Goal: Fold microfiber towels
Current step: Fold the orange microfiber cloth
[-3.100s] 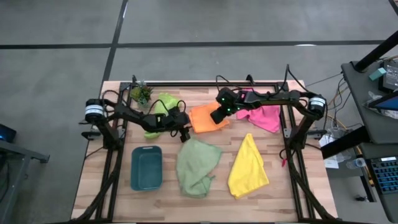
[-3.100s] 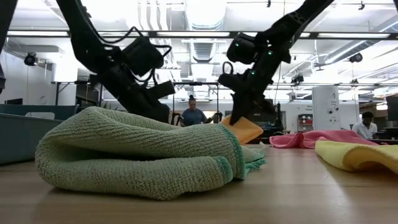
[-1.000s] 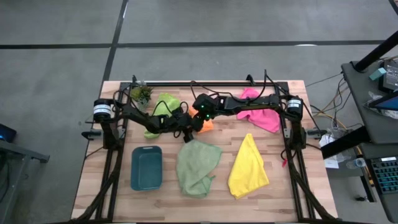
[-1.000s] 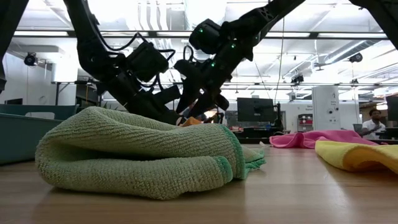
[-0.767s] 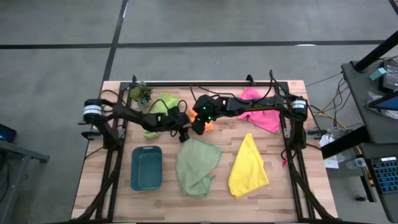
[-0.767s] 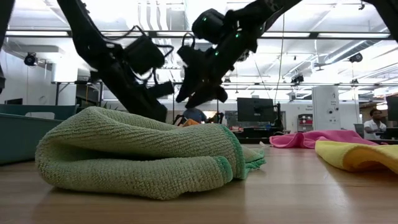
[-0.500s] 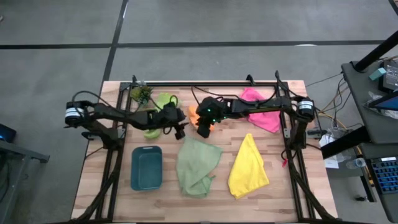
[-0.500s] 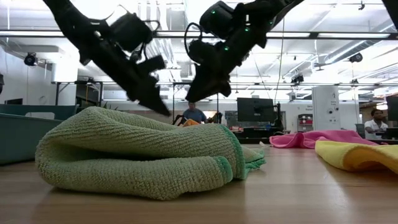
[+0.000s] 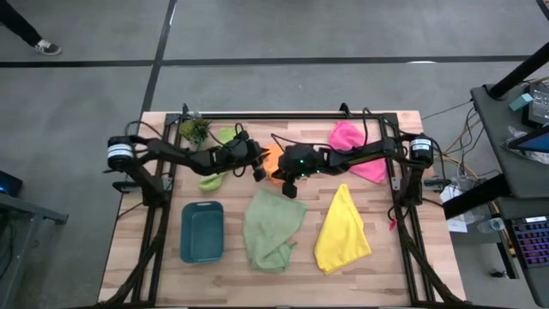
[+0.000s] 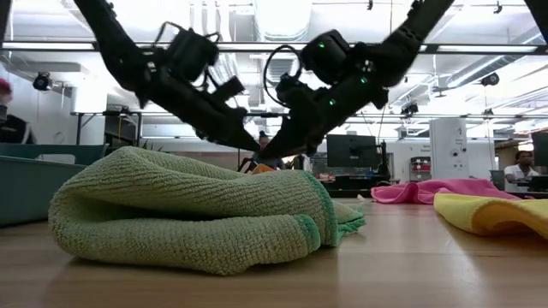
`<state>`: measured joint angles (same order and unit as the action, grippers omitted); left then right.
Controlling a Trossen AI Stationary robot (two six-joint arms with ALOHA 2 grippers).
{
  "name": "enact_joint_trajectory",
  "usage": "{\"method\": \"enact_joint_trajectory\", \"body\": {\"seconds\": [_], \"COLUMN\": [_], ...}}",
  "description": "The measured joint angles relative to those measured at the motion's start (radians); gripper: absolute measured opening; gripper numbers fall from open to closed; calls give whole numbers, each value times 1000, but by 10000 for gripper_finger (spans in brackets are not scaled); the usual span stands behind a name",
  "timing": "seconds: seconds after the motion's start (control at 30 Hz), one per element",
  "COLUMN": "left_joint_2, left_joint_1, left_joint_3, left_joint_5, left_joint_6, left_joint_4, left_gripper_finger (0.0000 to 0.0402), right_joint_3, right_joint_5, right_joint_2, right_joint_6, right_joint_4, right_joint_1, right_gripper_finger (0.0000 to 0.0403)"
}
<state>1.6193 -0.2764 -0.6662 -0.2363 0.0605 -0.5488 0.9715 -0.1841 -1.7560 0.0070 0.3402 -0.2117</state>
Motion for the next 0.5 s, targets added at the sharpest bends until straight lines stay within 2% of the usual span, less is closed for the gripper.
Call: {"method": "enact_joint_trajectory", "body": {"seconds": [0.13, 0.27, 0.5], "left_joint_2": [75, 120, 133], "left_joint_1": [-13, -24, -32], "left_joint_3": [-20, -29, -32], "left_joint_5": [0, -5, -7], "left_joint_6": [-3, -29, -79], "left_joint_4": [-24, -18, -16], "left_gripper_finger": [4, 5, 6], "right_joint_3": [-54, -59, -10], "right_joint_5": [3, 0, 0], "right_joint_2": [-8, -31, -146], "right_joint_6": [-10, -47, -85], "right_joint_4": [127, 183, 239], "right_joint_1": [-12, -19, -27], "right_gripper_finger": [12, 12, 12]}}
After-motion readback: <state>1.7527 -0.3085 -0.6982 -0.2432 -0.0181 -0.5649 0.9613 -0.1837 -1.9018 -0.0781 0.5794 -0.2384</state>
